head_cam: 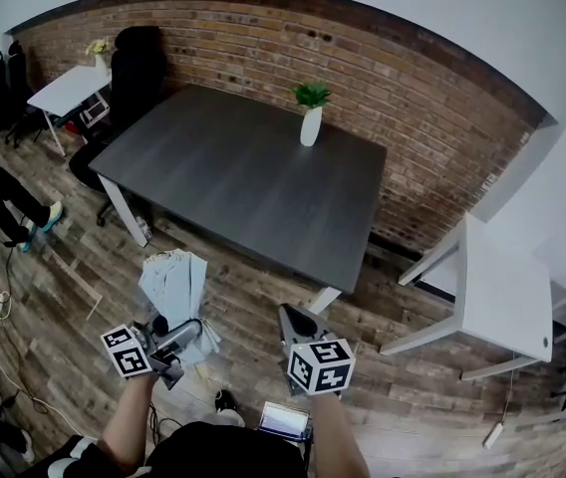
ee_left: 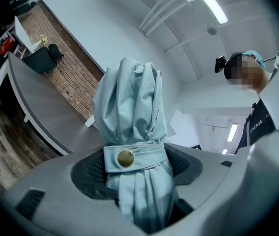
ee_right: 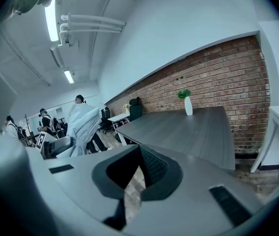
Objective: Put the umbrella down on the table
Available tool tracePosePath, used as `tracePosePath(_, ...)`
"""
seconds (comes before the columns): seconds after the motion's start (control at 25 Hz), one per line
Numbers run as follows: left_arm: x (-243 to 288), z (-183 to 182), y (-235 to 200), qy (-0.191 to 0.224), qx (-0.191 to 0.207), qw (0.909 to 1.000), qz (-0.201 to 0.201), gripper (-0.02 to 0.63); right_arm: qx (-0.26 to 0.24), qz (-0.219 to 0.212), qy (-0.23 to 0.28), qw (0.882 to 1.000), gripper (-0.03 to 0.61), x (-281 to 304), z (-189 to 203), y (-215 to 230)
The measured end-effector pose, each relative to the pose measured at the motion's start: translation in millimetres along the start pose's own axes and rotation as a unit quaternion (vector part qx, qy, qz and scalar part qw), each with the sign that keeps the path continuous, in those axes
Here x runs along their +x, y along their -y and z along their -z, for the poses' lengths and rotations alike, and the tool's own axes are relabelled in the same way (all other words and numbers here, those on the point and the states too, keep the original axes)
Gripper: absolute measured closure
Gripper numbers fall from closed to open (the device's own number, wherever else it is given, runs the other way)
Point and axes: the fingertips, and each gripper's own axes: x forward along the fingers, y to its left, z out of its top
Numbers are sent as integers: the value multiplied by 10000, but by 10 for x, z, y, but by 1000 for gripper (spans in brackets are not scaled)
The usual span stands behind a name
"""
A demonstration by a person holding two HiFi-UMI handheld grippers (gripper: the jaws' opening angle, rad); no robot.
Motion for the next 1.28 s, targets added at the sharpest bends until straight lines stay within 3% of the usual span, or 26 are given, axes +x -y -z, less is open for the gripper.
tracePosePath(0.68,89,-96,-392,39,-189,9997,-125,322,112,-85,-178,9997,572,466,23,121)
tracePosePath(1.28,948,-603,-1011,261,-149,9991,-312,322,165,-375,-69,9991,571,1293,-602,868)
